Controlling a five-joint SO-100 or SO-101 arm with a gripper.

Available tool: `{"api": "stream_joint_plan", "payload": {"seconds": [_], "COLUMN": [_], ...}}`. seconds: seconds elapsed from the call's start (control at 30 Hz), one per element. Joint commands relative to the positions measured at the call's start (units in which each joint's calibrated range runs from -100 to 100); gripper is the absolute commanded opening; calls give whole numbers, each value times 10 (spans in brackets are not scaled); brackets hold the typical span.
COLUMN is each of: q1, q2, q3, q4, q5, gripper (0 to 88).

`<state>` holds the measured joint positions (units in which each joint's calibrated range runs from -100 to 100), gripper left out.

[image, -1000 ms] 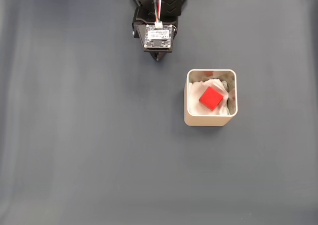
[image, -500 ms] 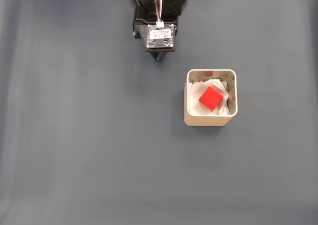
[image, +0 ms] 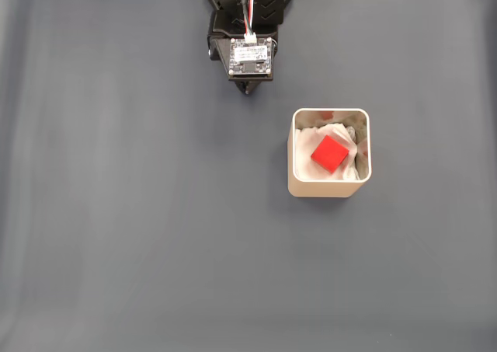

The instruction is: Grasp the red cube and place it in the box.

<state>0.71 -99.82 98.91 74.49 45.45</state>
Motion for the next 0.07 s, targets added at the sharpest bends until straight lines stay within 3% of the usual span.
{"api": "stream_joint_plan", "payload": {"seconds": [0.0,0.03], "q1": [6,6], "q2": [-1,-1], "q3": [9,9], "q4": [13,13], "q5": [2,2], "gripper": [8,8]}}
